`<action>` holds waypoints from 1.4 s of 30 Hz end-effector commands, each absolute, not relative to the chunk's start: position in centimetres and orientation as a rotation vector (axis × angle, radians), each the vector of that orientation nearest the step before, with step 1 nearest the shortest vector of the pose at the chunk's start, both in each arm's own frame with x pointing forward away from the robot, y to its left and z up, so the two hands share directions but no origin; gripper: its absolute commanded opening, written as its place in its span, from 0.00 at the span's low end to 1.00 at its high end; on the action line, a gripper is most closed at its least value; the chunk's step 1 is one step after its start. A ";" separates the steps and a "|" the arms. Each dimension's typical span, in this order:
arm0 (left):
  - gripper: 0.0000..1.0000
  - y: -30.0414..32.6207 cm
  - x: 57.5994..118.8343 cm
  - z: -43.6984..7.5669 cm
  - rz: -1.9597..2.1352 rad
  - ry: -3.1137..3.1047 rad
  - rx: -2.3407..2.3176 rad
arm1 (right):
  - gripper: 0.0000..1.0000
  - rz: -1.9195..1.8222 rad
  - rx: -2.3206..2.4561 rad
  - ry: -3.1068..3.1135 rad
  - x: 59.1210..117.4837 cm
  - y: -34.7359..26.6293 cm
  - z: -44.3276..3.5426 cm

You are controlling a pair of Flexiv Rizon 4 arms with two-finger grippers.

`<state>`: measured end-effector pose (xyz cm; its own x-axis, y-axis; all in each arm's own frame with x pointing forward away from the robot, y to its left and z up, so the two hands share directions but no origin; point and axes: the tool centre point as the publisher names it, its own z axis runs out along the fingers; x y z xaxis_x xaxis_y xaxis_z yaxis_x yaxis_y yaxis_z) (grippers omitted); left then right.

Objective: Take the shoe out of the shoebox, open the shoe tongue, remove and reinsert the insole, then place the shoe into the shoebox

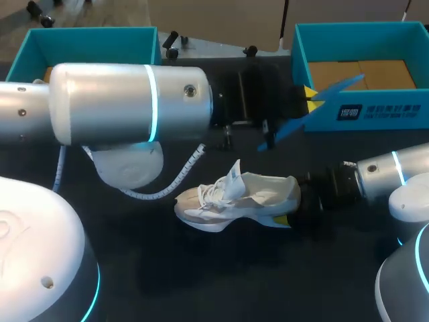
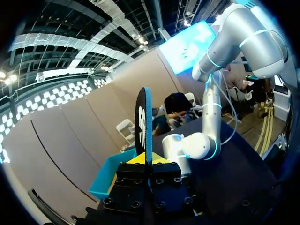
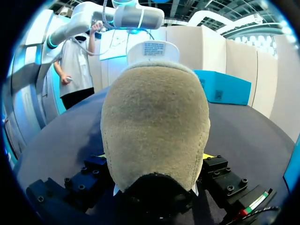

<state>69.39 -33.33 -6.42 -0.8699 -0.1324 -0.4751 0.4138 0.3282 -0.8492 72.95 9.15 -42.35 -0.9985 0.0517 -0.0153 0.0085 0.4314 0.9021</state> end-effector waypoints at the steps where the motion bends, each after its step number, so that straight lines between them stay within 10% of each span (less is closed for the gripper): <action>1: 0.00 -31.7 69.7 -6.2 -1.666 2.463 0.732 | 0.00 1.648 0.057 2.625 72.9 9.2 -42.4; 42: 0.00 -31.3 71.1 -7.0 -1.515 2.969 1.078 | 0.00 1.648 0.057 2.625 72.9 9.2 -42.4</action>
